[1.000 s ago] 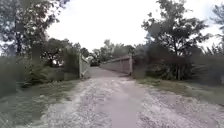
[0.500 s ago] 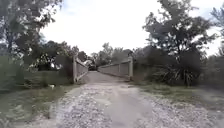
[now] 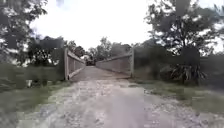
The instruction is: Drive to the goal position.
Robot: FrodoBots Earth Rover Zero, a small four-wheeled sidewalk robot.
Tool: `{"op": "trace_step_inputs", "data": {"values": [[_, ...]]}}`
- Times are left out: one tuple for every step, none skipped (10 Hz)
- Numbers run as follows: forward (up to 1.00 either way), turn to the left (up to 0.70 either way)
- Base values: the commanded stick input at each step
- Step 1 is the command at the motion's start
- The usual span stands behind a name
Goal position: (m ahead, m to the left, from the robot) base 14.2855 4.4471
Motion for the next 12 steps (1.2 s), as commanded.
{"op": "trace_step_inputs", "data": {"values": [[1.0,0.27],[1.0,0.27],[1.0,0.27],[1.0,0.27],[1.0,0.27],[1.0,0.27],[1.0,0.27],[1.0,0.27],[1.0,0.27],[1.0,0.27],[1.0,0.27],[1.0,0.27]]}}
